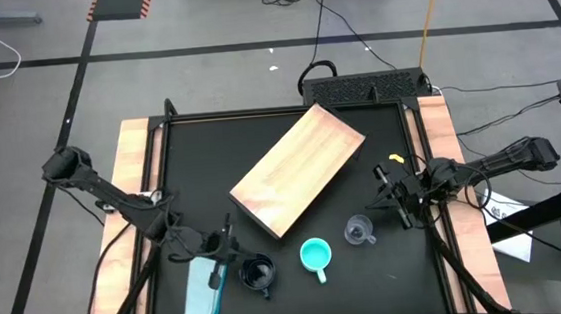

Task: Stack small to large cups/mugs on shelf
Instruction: Put the dark blue cup on the shelf

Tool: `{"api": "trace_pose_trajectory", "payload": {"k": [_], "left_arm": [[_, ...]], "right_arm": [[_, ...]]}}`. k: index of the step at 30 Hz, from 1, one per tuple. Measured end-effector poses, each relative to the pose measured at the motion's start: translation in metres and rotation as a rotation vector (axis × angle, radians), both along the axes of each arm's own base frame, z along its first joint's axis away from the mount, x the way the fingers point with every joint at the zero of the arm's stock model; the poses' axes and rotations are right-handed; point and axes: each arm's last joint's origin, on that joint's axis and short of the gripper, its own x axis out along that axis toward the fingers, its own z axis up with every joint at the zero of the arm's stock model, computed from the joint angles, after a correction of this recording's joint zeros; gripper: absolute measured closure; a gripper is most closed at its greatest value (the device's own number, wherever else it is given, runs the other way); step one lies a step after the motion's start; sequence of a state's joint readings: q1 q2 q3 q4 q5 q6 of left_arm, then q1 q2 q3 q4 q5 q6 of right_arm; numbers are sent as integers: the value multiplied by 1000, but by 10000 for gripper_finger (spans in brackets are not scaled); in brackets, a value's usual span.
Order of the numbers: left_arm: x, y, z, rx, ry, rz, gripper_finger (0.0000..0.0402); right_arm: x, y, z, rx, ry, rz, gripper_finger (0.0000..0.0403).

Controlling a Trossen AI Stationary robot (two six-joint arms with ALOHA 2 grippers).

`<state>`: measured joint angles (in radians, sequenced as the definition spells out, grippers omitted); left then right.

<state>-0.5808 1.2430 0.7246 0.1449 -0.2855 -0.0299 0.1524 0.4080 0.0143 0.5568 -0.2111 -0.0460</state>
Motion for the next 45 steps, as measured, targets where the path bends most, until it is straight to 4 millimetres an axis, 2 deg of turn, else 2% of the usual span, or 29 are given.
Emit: {"api": "trace_pose_trajectory", "payload": {"k": [13,24,28,31,40,45], "left_arm": [[1,0,3,-29,-4,10,401],[3,-3,38,11,125,-2,401],[2,-4,41,-23,159,-25,401],[5,-7,36,-26,183,-51,401],[21,-24,5,16,273,-65,401],[22,-27,0,23,286,-67,401]], "right_arm": [[0,0,0,0,0,0,403],[0,0,-1,5,8,1,403],[0,0,-1,4,10,0,403],[0,0,-1,4,10,0,403],[0,0,-1,5,9,1,403],[0,0,-1,6,9,1,403]]}}
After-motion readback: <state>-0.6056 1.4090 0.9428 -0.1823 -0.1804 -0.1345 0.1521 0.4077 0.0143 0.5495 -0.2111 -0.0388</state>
